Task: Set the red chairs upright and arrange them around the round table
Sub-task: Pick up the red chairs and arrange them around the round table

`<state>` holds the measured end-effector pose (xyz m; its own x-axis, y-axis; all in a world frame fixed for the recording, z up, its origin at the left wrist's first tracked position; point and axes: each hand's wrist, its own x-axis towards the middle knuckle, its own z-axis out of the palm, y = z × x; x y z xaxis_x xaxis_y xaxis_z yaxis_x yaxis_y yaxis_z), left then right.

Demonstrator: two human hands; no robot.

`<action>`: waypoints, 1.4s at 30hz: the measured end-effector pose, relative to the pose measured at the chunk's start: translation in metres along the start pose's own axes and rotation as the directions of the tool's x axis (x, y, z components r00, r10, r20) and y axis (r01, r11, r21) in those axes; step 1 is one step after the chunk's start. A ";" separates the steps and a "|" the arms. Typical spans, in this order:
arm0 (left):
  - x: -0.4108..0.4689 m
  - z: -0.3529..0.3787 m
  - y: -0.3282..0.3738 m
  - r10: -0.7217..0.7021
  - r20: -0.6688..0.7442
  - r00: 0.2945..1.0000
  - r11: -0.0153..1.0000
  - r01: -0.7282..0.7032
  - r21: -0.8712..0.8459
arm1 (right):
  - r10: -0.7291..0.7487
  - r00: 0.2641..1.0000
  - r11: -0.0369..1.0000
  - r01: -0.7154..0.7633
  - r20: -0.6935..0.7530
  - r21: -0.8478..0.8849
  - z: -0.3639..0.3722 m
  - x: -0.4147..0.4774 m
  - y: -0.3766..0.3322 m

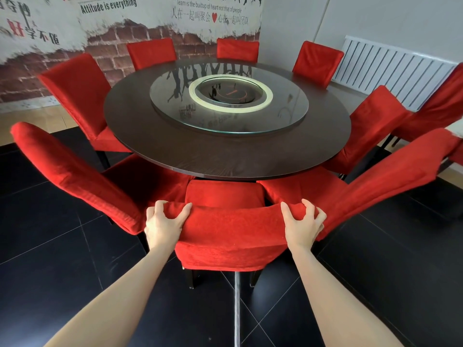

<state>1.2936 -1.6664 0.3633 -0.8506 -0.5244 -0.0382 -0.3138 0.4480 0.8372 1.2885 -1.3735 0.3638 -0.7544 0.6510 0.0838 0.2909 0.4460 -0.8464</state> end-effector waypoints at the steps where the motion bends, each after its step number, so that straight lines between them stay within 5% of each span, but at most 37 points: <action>1: 0.000 0.000 0.000 0.001 -0.003 1.000 1.000 -0.001 0.001 | 0.001 1.000 1.000 -0.001 -0.006 -0.001 0.001 0.000 0.001; 30: 0.008 -0.004 -0.001 0.024 0.008 1.000 0.999 -0.024 0.034 | 0.003 1.000 1.000 -0.003 0.016 -0.022 0.005 -0.004 -0.005; 42: 0.005 -0.006 -0.001 -0.080 0.033 0.996 0.991 0.076 0.106 | 0.033 0.998 0.996 -0.028 0.058 -0.084 0.001 -0.006 -0.006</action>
<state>1.2918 -1.6737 0.3657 -0.8363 -0.5344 -0.1228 -0.4203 0.4811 0.7693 1.2906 -1.3805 0.3681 -0.7772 0.6287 0.0256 0.3599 0.4776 -0.8015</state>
